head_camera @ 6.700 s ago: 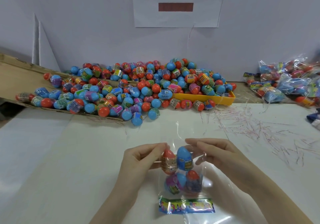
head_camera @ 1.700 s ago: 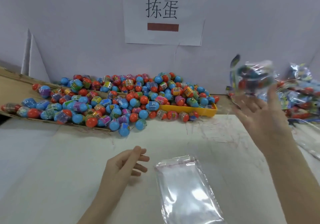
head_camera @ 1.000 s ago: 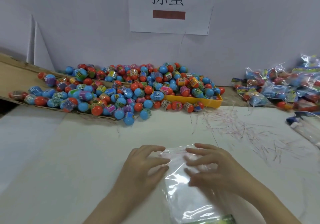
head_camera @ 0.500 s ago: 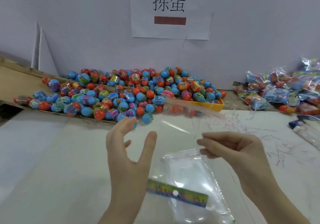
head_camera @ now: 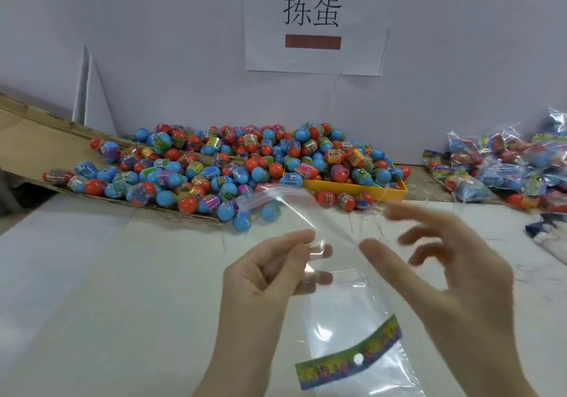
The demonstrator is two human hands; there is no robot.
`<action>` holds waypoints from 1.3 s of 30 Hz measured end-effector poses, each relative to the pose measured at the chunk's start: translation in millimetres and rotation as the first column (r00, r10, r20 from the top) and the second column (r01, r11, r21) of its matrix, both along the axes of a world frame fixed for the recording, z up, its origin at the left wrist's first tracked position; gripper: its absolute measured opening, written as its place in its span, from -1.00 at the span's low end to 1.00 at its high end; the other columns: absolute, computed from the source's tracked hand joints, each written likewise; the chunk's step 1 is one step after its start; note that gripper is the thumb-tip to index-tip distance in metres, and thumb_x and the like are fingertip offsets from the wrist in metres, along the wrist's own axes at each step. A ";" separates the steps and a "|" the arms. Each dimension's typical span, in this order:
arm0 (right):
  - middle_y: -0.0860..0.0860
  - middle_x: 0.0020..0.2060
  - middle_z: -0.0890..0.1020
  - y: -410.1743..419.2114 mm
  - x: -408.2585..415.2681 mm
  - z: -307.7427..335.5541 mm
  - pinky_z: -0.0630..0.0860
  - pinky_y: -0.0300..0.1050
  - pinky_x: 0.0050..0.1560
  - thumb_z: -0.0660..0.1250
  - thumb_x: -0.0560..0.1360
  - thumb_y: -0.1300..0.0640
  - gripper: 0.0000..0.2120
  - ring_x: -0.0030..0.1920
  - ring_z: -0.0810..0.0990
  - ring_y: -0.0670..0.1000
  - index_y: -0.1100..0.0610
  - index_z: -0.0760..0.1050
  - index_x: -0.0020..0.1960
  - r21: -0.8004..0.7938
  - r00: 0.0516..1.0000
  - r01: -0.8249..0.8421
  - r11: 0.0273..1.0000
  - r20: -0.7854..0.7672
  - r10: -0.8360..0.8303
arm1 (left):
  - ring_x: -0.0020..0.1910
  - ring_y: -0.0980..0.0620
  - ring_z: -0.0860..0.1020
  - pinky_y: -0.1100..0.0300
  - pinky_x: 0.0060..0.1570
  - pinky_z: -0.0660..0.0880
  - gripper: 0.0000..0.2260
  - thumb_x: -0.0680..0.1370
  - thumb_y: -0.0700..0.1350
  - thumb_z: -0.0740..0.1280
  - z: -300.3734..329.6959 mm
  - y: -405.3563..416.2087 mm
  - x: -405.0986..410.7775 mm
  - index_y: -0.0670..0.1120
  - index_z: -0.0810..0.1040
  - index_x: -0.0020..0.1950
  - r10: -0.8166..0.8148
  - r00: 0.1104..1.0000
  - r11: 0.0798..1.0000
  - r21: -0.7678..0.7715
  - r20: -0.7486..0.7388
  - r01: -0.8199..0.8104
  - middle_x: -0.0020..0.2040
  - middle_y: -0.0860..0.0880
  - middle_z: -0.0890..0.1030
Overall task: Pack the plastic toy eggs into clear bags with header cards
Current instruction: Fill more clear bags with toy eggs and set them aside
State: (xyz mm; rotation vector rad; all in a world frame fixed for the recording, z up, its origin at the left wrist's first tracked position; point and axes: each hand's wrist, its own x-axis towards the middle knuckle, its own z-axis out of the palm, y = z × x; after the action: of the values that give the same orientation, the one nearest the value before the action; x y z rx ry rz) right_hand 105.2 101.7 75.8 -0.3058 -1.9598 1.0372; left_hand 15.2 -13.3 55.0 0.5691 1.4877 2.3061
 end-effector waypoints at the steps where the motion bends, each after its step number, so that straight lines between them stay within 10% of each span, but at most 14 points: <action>1: -0.32 -0.04 0.59 5.4 -1.2 -0.7 0.46 -0.37 -0.19 0.49 0.16 -0.18 -0.54 -0.11 0.56 -0.23 -0.21 0.47 0.04 -0.093 0.995 0.001 0.996 0.096 0.008 | -0.43 0.02 0.64 0.34 -0.42 0.52 -0.82 0.23 -0.08 0.36 -1.1 -1.2 -0.3 0.07 0.71 -0.24 -0.041 0.999 0.999 -0.007 -0.018 0.041 -0.27 -0.07 0.70; 4: -0.14 -0.01 0.66 15.5 -7.0 -3.3 0.54 -0.25 -0.09 0.54 0.10 -0.11 -0.28 -0.05 0.63 -0.16 -0.03 0.44 0.23 -0.616 0.848 -0.207 0.760 0.275 0.454 | -0.46 -0.02 0.63 0.32 -0.46 0.50 -0.80 0.17 -0.06 0.40 -5.4 -3.7 -2.4 0.04 0.71 -0.24 -0.148 0.988 0.989 -0.028 -0.050 0.147 -0.30 -0.10 0.69; 7: 0.16 -0.12 0.68 20.0 -5.9 -12.5 0.58 -0.20 -0.17 0.62 0.14 0.08 -0.51 -0.20 0.67 0.03 0.19 0.63 0.03 -0.790 0.793 -0.280 0.545 0.130 0.595 | -0.45 -0.02 0.64 0.33 -0.47 0.49 -0.80 0.16 -0.05 0.43 -7.1 -5.5 -8.6 0.02 0.71 -0.25 -0.211 0.976 0.975 -0.084 -0.057 0.206 -0.31 -0.12 0.69; 15: 0.18 -0.34 0.67 24.4 -12.6 -25.8 0.54 -0.29 -0.33 0.49 -0.03 0.11 -0.70 -0.36 0.65 0.05 0.18 0.68 -0.31 -0.715 0.924 -0.166 0.679 0.128 0.361 | -0.27 0.00 0.68 0.31 -0.40 0.52 -0.79 0.19 0.10 0.41 -13.7 -0.5 -24.1 0.07 0.70 -0.25 -0.267 0.964 0.936 -0.240 -0.010 0.257 -0.19 0.01 0.71; 24: 0.16 -0.44 0.63 23.0 -19.6 -37.2 0.51 -0.28 -0.38 0.50 -0.04 0.14 -0.78 -0.44 0.58 0.00 0.23 0.61 -0.46 -0.717 0.913 -0.184 0.673 0.129 0.387 | -0.50 0.05 0.60 0.35 -0.48 0.45 -0.79 0.06 0.02 0.49 -25.8 12.6 -27.8 -0.10 0.66 -0.44 -0.255 0.967 0.939 -0.244 -0.022 0.242 -0.43 -0.08 0.65; 33: -0.02 -0.17 0.69 64.1 -40.9 -22.6 0.56 -0.27 -0.23 0.53 0.10 -0.18 -0.55 -0.16 0.66 -0.03 0.03 0.65 -0.09 -0.579 0.934 -0.204 0.790 0.127 0.335 | -0.53 0.07 0.55 0.33 -0.48 0.46 -0.85 0.06 -0.15 0.51 -46.8 12.9 -46.9 -0.13 0.63 -0.43 -0.145 0.984 0.972 -0.171 0.103 0.162 -0.47 -0.06 0.60; 39: -0.14 -0.19 0.61 91.8 -102.3 -34.9 0.48 -0.40 -0.25 0.36 0.43 0.03 -0.86 -0.20 0.58 -0.22 0.02 0.56 -0.02 -0.161 0.904 -0.014 0.987 0.420 0.082 | -0.47 0.13 0.53 0.36 -0.43 0.46 -0.72 0.18 -0.17 0.47 -49.5 11.1 -47.9 0.04 0.69 -0.14 -0.020 0.999 0.991 -0.134 0.029 0.024 -0.47 -0.03 0.57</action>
State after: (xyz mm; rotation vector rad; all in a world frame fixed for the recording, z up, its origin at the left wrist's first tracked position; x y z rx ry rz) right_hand 3.0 193.5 40.8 -0.6170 -2.2861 1.2368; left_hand -32.7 -2.2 5.5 0.5120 1.6000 2.1683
